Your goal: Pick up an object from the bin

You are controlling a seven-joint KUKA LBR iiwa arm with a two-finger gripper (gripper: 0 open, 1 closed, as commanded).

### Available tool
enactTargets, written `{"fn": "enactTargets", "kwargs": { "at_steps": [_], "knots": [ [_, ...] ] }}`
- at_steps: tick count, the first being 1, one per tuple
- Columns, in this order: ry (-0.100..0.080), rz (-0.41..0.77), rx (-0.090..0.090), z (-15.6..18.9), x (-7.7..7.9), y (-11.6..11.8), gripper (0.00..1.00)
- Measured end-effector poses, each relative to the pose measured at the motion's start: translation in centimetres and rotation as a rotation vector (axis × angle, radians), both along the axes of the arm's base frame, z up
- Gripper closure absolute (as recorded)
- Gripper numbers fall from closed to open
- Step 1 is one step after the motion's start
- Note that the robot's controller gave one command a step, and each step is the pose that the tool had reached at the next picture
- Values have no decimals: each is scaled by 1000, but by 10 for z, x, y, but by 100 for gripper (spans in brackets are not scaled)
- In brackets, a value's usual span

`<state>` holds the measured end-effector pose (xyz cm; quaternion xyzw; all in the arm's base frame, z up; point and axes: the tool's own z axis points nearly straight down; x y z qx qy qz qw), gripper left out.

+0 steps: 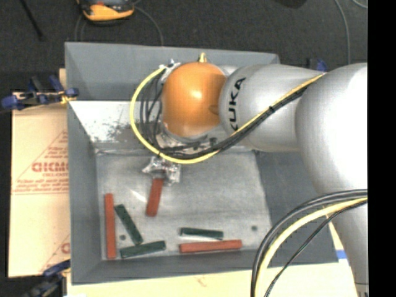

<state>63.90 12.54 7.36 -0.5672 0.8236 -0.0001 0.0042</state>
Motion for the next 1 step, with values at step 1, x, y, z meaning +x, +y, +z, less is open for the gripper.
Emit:
{"fn": "enactTargets", "kwargs": {
  "at_steps": [1],
  "knots": [
    [1, -68, -1, 144, -16, 9, 100]
  ]
}}
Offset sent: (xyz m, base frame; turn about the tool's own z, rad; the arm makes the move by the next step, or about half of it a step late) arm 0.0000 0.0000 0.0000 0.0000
